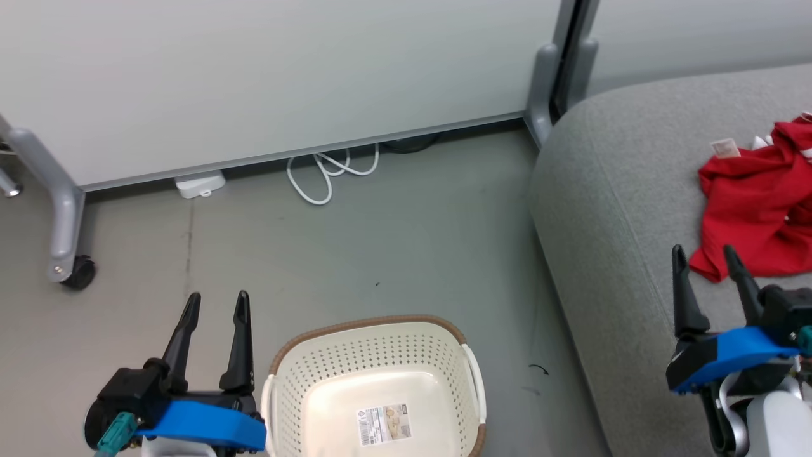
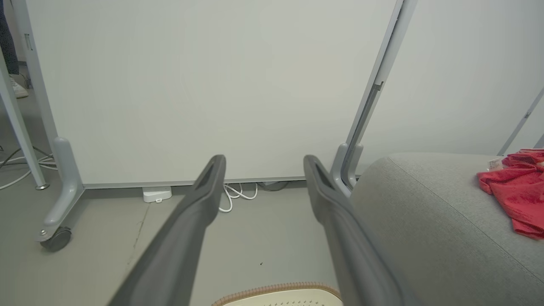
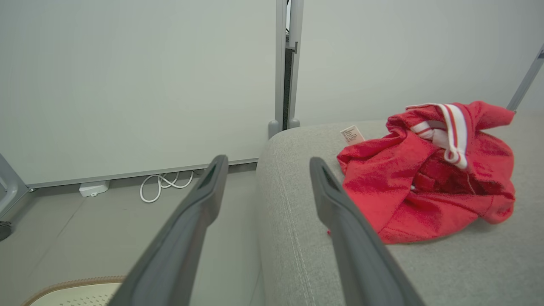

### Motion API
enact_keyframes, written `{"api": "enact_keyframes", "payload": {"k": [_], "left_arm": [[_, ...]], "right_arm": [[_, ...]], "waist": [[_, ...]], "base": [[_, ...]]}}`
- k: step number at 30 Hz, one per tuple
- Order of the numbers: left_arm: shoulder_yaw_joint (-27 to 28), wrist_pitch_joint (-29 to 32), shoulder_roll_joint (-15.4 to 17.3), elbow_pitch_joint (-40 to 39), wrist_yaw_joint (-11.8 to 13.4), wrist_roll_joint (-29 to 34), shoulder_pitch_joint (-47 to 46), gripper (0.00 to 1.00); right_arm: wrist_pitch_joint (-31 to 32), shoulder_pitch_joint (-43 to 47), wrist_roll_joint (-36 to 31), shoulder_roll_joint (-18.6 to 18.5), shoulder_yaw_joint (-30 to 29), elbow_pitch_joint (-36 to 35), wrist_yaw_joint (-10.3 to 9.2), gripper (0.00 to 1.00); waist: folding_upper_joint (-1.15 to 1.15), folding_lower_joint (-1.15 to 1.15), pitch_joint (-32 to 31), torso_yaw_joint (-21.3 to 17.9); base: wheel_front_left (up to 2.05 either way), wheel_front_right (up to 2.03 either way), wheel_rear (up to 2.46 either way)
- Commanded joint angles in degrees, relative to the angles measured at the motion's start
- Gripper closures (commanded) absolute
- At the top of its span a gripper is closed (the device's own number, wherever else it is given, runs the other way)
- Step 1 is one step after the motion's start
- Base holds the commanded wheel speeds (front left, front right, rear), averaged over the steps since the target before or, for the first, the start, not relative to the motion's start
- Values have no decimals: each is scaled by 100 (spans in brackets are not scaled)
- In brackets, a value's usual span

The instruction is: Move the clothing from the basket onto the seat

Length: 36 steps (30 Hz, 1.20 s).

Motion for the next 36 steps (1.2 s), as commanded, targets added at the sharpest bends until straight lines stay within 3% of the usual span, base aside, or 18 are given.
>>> {"api": "enact_keyframes", "payload": {"k": [1,10,20,36], "left_arm": [[20,-14,-20,34,-8,49,71,0],[221,-14,-32,363,-9,64,260,0],[181,-14,-16,772,-9,19,386,0],[-14,-14,67,916,-10,-77,286,0]], "right_arm": [[27,129,11,21,7,-99,1,0],[161,870,32,173,336,-648,2,0],[28,1297,89,177,581,-548,2,0],[-10,1362,284,178,687,-409,2,0]], "waist": [[0,2,-104,127],[0,2,-355,470],[0,2,-621,784],[0,2,-661,826]], "base": [[0,0,0],[0,0,0],[0,0,0],[0,0,0]]}}
